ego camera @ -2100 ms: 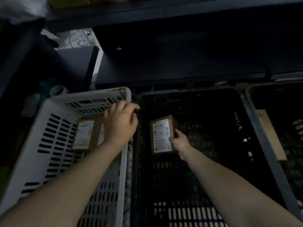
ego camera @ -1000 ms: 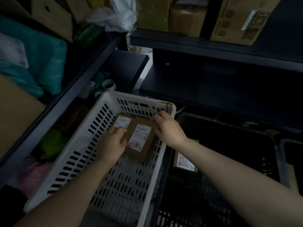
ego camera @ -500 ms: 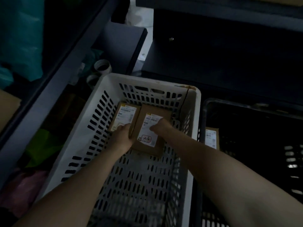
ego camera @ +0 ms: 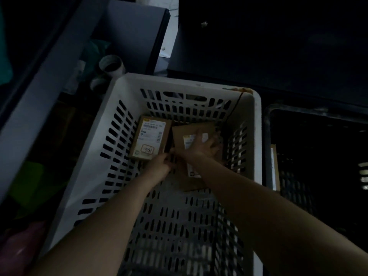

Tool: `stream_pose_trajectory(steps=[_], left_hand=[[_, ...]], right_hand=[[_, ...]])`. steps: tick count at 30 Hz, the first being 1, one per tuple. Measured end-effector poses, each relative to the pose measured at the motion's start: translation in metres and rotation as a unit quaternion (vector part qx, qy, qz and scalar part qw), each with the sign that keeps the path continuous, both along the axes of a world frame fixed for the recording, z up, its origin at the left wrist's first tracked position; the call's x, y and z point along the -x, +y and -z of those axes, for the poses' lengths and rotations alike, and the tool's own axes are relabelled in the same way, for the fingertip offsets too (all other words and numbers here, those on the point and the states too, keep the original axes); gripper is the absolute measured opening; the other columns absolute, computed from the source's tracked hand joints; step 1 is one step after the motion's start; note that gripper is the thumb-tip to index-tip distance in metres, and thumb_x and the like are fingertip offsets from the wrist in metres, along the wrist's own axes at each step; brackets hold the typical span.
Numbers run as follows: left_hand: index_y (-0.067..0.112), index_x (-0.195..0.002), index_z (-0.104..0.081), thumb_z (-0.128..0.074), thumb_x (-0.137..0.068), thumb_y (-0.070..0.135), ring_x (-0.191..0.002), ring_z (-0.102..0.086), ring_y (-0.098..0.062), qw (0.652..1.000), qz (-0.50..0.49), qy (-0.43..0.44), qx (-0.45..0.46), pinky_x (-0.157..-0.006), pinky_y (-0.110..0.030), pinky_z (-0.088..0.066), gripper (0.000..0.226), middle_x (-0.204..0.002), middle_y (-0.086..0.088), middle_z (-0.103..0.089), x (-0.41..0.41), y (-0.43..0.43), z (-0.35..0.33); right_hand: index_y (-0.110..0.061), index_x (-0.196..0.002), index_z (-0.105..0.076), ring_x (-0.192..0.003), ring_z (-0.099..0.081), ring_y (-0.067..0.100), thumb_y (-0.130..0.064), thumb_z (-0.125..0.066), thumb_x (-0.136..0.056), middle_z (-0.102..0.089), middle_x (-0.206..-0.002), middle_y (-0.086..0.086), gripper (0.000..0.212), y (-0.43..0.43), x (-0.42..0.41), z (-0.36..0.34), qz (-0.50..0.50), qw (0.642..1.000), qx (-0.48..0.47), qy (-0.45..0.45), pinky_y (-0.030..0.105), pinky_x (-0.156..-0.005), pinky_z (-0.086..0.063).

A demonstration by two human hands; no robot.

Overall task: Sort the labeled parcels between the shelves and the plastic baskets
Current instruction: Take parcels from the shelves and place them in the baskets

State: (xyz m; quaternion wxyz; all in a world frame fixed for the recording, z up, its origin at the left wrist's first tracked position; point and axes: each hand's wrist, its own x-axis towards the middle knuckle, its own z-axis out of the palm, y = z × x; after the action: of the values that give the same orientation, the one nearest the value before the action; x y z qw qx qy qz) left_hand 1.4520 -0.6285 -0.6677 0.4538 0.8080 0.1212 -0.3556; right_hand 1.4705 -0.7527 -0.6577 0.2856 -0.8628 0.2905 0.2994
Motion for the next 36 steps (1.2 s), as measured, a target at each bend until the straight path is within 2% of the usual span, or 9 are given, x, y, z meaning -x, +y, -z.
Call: stream_pose_trajectory(steps=[3, 7, 13, 17, 23, 26, 29, 32, 36], left_hand=[[0.005, -0.109, -0.063, -0.042, -0.093, -0.005, -0.1, -0.052, -0.022, 1.0, 0.013, -0.024, -0.014, -0.067, -0.019, -0.037, 0.028, -0.101, -0.006, -0.059, 0.002, 0.006, 0.001], [0.004, -0.13, -0.054, -0.04, -0.095, -0.002, -0.116, -0.051, -0.024, 0.997, 0.018, -0.061, -0.043, -0.083, -0.018, -0.037, 0.038, -0.126, -0.011, -0.056, 0.006, 0.019, -0.006], [0.004, -0.127, -0.054, -0.041, -0.095, -0.002, -0.113, -0.052, -0.024, 0.996, -0.02, -0.076, -0.047, -0.077, -0.016, -0.034, 0.035, -0.123, -0.015, -0.058, 0.011, 0.028, -0.031], [0.006, -0.13, -0.052, -0.043, -0.096, 0.003, -0.111, -0.052, -0.022, 0.993, -0.033, -0.102, -0.046, -0.085, -0.023, -0.04, 0.035, -0.126, -0.014, -0.056, 0.011, 0.029, -0.063], [0.01, -0.137, -0.043, -0.042, -0.1, 0.016, -0.116, -0.051, -0.023, 0.985, -0.104, -0.135, -0.03, -0.086, -0.025, -0.04, 0.038, -0.131, -0.009, -0.052, 0.012, 0.034, -0.108], [0.014, -0.138, -0.042, -0.044, -0.099, 0.023, -0.116, -0.052, -0.023, 0.988, -0.104, -0.11, -0.038, -0.094, -0.031, -0.042, 0.04, -0.135, -0.009, -0.051, 0.011, 0.037, -0.106], [0.014, -0.144, -0.035, -0.044, -0.1, 0.022, -0.128, -0.043, -0.023, 0.995, -0.08, -0.052, -0.021, -0.103, -0.029, -0.034, 0.045, -0.145, -0.006, -0.041, 0.022, 0.03, -0.093], [0.014, -0.148, -0.027, -0.043, -0.101, 0.022, -0.135, -0.037, -0.023, 0.998, -0.059, -0.002, 0.005, -0.102, -0.026, -0.032, 0.05, -0.15, -0.005, -0.034, 0.036, 0.019, -0.078], [0.018, -0.148, -0.029, -0.048, -0.099, 0.025, -0.131, -0.042, -0.024, 0.998, -0.058, 0.019, 0.02, -0.108, -0.035, -0.035, 0.053, -0.147, -0.002, -0.039, 0.041, 0.015, -0.055]], right_hand=[[-0.042, -0.15, 0.015, -0.142, 0.024, 0.043, -0.076, -0.069, -0.063, 0.037, -0.153, 0.011, 0.126, -0.003, 0.006, 0.006, -0.04, 0.999, 0.034, -0.005, 0.075, -0.106, -0.005], [-0.042, -0.15, 0.016, -0.142, 0.015, 0.048, -0.071, -0.067, -0.07, 0.032, -0.155, 0.013, 0.118, -0.002, 0.006, -0.001, -0.056, 0.997, 0.045, -0.016, 0.074, -0.106, -0.008], [-0.039, -0.151, 0.012, -0.141, 0.009, 0.05, -0.069, -0.066, -0.071, 0.025, -0.157, 0.008, 0.116, 0.002, 0.011, -0.03, -0.072, 0.995, 0.06, -0.031, 0.072, -0.107, -0.011], [-0.042, -0.15, 0.007, -0.139, 0.005, 0.054, -0.068, -0.068, -0.069, 0.024, -0.156, 0.005, 0.113, -0.002, 0.011, -0.062, -0.101, 0.991, 0.067, -0.063, 0.07, -0.107, -0.016], [-0.044, -0.15, 0.004, -0.14, -0.013, 0.048, -0.055, -0.071, -0.076, 0.017, -0.158, 0.009, 0.106, -0.027, 0.013, -0.098, -0.057, 0.993, -0.002, -0.106, 0.06, -0.107, -0.031], [-0.041, -0.152, 0.001, -0.14, -0.014, 0.046, -0.042, -0.074, -0.08, 0.008, -0.157, 0.015, 0.104, -0.036, 0.008, -0.09, -0.034, 0.99, 0.043, -0.131, 0.057, -0.105, -0.034], [-0.029, -0.153, 0.0, -0.145, -0.003, 0.045, -0.053, -0.07, -0.08, 0.011, -0.16, 0.018, 0.104, -0.031, 0.009, -0.066, -0.113, 0.993, -0.009, -0.027, 0.057, -0.114, -0.023], [-0.013, -0.153, -0.006, -0.142, -0.022, 0.041, -0.045, -0.069, -0.084, -0.015, -0.157, 0.023, 0.099, -0.011, 0.02, -0.043, -0.098, 0.993, -0.07, 0.0, 0.049, -0.115, -0.026], [-0.023, -0.154, 0.01, -0.145, -0.011, 0.041, -0.047, -0.069, -0.084, 0.011, -0.159, 0.018, 0.108, -0.001, 0.019, -0.025, -0.036, 0.996, -0.083, -0.002, 0.054, -0.112, -0.029]])
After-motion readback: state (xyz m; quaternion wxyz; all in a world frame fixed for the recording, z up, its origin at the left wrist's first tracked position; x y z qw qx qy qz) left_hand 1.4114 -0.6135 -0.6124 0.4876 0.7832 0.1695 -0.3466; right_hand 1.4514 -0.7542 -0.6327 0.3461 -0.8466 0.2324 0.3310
